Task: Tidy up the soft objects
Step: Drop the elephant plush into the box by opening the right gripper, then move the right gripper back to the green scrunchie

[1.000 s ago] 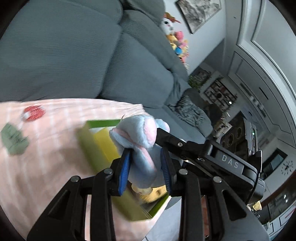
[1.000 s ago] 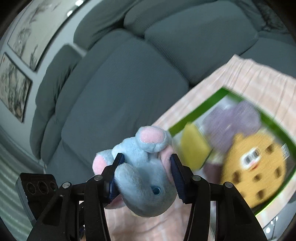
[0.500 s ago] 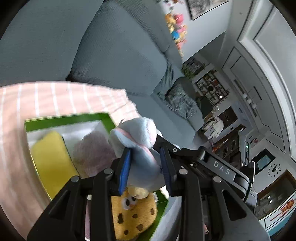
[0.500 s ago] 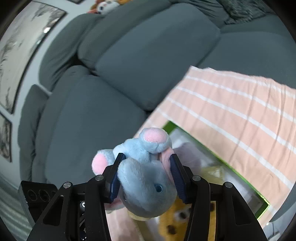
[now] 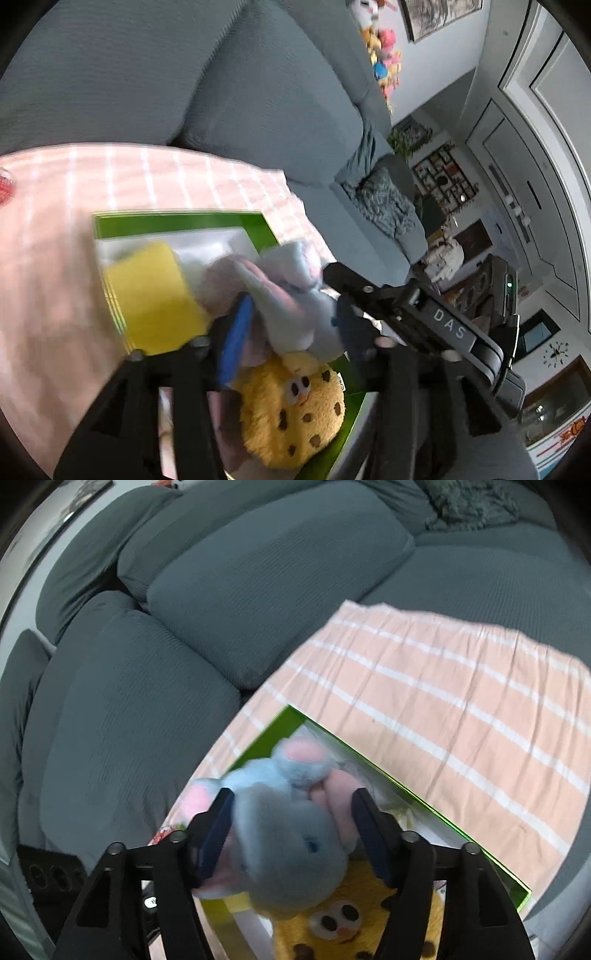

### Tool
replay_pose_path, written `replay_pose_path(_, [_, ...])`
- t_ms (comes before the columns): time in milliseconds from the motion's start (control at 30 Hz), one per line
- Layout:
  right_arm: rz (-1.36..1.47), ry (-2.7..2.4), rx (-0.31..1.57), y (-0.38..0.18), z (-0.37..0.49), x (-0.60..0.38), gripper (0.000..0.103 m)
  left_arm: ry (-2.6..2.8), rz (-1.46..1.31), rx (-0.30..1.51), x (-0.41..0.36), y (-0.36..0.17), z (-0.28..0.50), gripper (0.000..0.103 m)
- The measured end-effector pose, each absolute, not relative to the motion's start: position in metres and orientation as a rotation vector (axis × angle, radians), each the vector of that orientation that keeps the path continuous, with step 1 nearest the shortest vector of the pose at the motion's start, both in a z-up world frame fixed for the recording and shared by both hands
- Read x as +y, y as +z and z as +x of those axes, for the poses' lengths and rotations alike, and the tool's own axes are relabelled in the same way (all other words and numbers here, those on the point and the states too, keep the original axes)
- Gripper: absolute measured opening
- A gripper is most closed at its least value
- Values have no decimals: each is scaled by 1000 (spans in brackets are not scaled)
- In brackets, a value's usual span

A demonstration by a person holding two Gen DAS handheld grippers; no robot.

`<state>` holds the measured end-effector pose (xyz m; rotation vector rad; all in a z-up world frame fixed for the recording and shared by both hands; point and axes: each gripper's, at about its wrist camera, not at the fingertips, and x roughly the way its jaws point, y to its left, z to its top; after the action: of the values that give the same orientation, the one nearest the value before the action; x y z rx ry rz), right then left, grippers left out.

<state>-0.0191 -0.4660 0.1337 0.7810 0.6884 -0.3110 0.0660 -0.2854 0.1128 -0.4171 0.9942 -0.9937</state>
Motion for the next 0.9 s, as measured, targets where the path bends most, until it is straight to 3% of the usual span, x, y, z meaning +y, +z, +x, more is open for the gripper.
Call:
replay_pose_path(33, [758, -311, 683, 140, -19, -461, 70, -987, -422, 982, -278, 116, 65, 68])
replay_pose_path(133, [675, -305, 666, 163, -19, -439, 84, -940, -427, 914, -241, 131, 63, 72])
replay_pose_path(267, [607, -268, 645, 184, -12, -404, 85, -767, -395, 855, -176, 142, 62, 80])
replay_pose_path(467, [517, -134, 703, 186, 25, -331, 86, -433, -232, 816, -80, 115, 44, 81])
replay_pose_path(733, [476, 151, 874, 124, 105, -220, 86, -216, -307, 952, 3, 46, 37, 80])
replay_pose_path(900, [393, 159, 996, 73, 146, -174, 86, -128, -314, 968, 13, 48, 41, 81])
